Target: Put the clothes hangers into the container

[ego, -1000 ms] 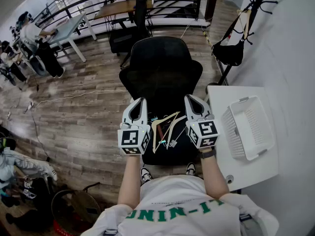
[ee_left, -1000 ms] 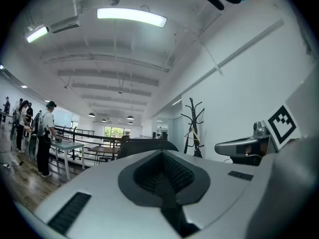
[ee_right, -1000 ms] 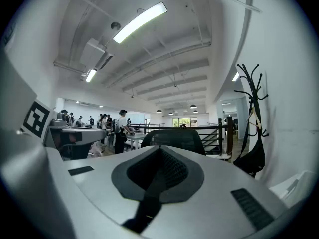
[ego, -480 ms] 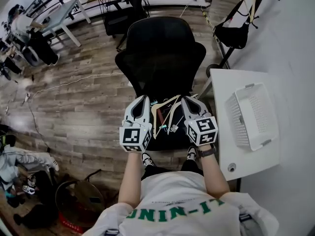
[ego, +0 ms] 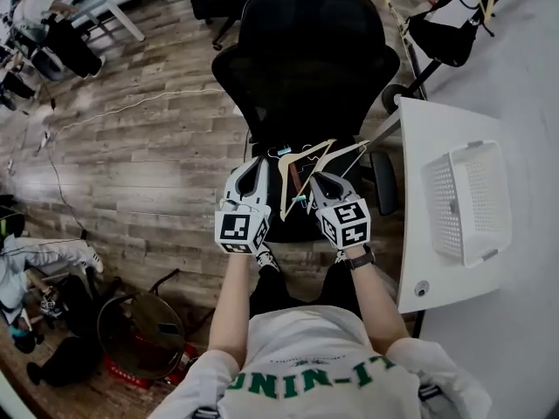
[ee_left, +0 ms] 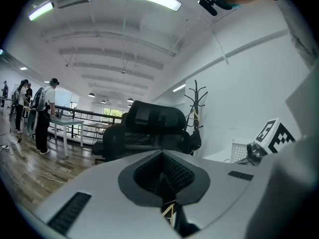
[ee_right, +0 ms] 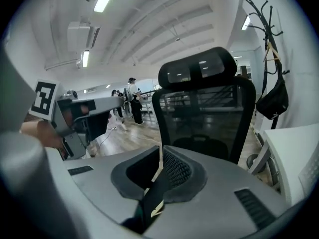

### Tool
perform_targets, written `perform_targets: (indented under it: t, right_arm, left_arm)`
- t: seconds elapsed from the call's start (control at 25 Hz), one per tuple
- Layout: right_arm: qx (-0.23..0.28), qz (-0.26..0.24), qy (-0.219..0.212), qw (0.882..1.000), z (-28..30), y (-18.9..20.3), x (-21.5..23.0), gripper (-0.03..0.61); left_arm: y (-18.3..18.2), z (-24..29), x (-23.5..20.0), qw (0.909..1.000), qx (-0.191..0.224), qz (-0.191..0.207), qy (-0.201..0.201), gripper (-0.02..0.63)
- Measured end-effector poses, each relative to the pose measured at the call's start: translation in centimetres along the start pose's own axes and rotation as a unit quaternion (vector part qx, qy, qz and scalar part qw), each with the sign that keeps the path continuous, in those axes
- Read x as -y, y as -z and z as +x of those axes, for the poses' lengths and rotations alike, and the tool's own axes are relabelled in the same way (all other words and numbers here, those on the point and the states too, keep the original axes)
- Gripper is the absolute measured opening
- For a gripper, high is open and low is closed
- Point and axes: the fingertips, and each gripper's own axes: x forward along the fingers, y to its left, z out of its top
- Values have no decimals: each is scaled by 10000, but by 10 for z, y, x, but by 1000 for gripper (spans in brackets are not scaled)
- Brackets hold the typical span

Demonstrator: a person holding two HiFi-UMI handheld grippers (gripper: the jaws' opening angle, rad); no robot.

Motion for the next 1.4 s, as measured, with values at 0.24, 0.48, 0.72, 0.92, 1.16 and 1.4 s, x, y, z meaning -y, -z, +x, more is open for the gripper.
perform_targets:
  t: [0.24,0.48,0.72,0.92,1.16,1.4]
  right_arm:
    - [-789,127,-218,9966,88,81,-7,40]
    - [-1253,167,-206,9918,169,175,-10,78]
    - [-1729,730,-132,9821,233,270,1,174]
    - [-2097,1148,-159,9709,276,339,7,280]
    - [-2564,1242,227,9583,306,389,18,288]
    - [-2688,1436,554,9508,324,410,26,265]
  left_arm:
    - [83,24,-52,9988,-366,-304,-73,11]
    - [158,47,-69,9983,-472,-261,219,11]
    - [209,73,-76,9982,-378,-215,409,11]
    - [239,90,-81,9979,-437,-185,448,11]
    - [249,100,-97,9980,-483,-87,399,11]
    - [259,96,-104,9976,-566,-32,399,11]
